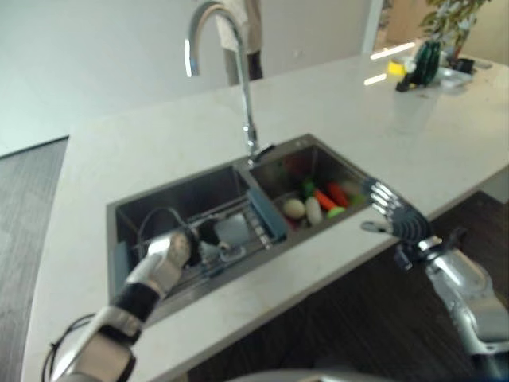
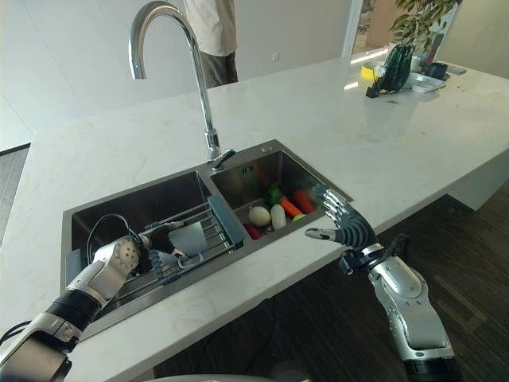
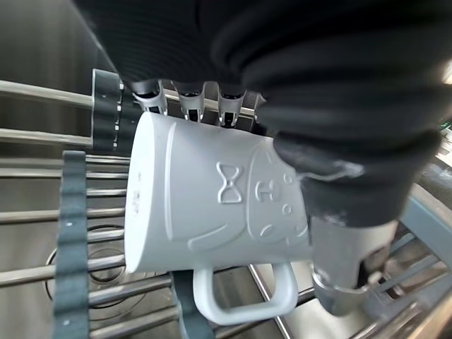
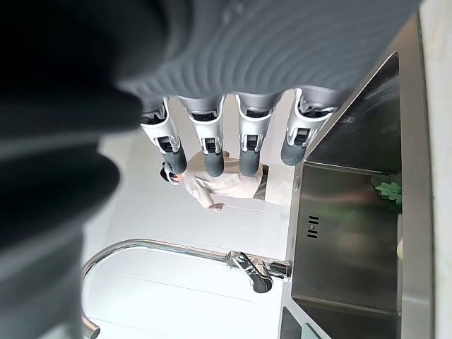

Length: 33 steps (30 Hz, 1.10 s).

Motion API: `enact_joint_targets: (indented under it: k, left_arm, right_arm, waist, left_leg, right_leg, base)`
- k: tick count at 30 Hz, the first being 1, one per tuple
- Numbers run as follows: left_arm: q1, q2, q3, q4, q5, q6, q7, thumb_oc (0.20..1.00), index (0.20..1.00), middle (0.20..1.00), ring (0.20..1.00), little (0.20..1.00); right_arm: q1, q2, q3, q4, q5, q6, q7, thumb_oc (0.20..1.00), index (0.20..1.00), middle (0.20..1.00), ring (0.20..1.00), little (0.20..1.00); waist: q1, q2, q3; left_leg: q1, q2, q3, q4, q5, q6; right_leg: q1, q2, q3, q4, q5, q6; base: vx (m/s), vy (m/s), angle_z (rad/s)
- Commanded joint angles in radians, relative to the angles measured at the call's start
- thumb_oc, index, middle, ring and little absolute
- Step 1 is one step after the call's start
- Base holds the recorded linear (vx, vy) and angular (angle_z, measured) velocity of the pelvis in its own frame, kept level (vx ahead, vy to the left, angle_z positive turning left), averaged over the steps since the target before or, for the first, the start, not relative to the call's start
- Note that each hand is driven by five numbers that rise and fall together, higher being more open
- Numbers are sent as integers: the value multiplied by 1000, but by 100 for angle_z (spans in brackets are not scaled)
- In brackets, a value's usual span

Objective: Place the dishes in the dishwasher.

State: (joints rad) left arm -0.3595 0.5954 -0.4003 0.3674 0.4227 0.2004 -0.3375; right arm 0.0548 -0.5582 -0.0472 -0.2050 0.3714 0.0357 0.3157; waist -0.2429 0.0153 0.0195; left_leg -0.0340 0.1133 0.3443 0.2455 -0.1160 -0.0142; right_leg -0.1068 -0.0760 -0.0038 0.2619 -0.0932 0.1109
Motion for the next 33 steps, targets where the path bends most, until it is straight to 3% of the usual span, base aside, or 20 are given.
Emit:
enact_joint_targets:
  k: [1,33]
  left_arm:
    - [-40,18,-12,18,64,-8,39,1000,1000,1000,1000,1000]
    - [-39,-19,-32,127,121,4,83,1000,1000,1000,1000,1000]
  right_arm:
    - [-18,-13,-24,-60,-5,-37,0,1000,1000,1000,1000,1000]
    - [-17,-27,-9,-73,-22,-15,48,1000,1000,1000,1000,1000]
  waist:
    - [-17,10,13]
    - [-26,-1,17]
  left_leg:
    - [28,33,-22,54,-130,-8]
    - [32,27,-14,54,-131,-1]
  right_leg:
    - [-12,-36,-12,38,-50,74]
    - [-17,-28,0,38,-45,75]
  base:
    - [0,0,0]
    - [3,0,-1]
